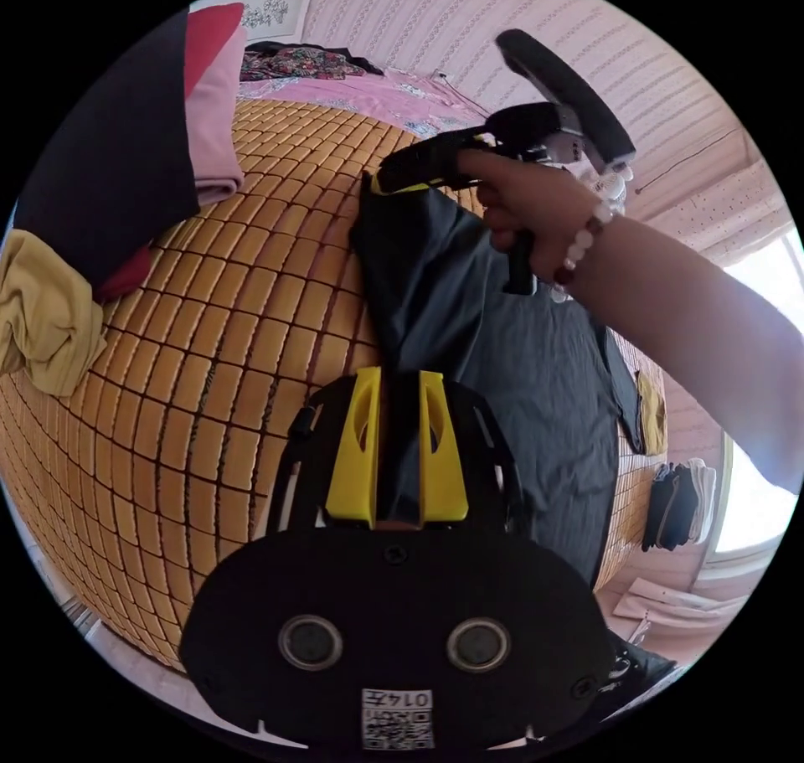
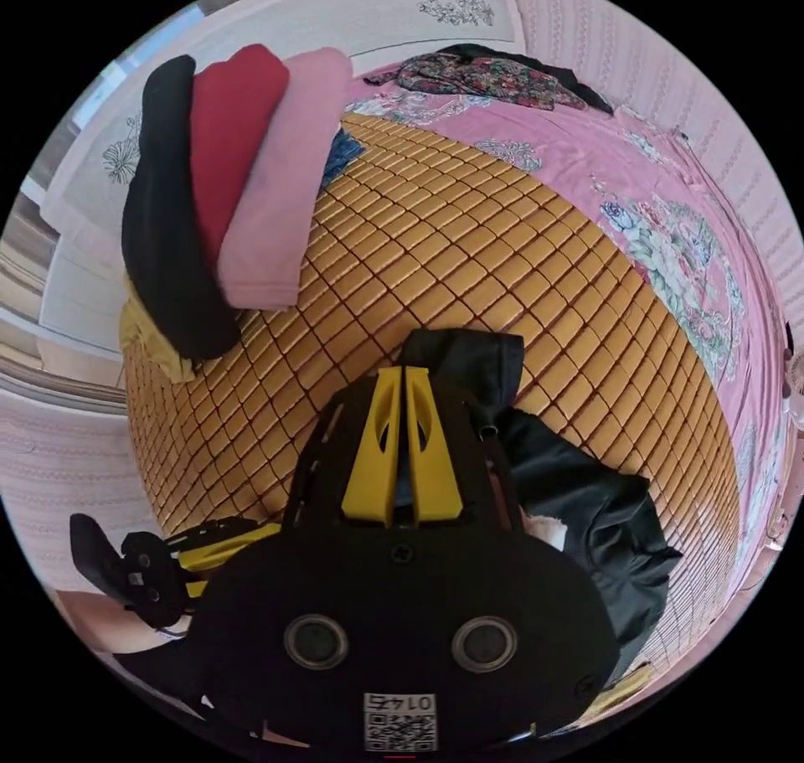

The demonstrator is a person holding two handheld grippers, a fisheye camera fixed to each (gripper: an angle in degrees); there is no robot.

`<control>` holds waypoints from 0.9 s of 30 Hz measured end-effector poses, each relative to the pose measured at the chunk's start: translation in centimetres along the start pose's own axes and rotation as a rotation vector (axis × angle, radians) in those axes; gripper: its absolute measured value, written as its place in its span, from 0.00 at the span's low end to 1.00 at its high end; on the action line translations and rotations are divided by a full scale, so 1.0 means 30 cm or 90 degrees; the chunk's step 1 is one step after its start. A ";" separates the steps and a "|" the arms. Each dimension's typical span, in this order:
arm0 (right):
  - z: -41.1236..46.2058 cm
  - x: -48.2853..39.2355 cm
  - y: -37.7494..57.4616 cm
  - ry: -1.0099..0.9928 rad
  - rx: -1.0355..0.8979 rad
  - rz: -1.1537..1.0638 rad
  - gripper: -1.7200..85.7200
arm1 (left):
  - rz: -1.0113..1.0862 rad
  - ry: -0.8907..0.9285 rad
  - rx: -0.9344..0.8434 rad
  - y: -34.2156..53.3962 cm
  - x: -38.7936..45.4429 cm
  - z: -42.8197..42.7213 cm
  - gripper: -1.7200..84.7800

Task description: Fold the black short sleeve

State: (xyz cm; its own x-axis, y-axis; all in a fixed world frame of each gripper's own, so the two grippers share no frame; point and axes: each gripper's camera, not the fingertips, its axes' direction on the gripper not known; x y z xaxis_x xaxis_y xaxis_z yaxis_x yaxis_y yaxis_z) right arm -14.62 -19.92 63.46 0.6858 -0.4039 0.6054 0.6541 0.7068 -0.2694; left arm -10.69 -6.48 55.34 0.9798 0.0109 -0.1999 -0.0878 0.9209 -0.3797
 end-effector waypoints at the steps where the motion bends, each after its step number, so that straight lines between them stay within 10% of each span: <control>1: -0.104 0.032 0.064 -0.034 0.073 0.025 0.02 | 0.000 0.015 0.018 0.011 -0.006 -0.029 0.11; 10: -0.334 0.277 0.727 -0.006 0.054 0.287 0.07 | 0.079 0.082 0.066 0.107 0.013 -0.166 0.09; 27: -0.143 0.373 0.717 0.033 -0.029 0.310 0.07 | 0.232 0.043 -0.073 -0.162 0.156 0.084 0.11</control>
State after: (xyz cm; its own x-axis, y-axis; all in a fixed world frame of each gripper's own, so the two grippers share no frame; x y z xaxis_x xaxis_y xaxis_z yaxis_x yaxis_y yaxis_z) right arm 8.50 -11.73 61.23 0.9295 -0.0618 0.3636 0.2659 0.7955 -0.5446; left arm -5.22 -9.93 58.51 0.8671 0.3001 -0.3975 -0.4511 0.8116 -0.3713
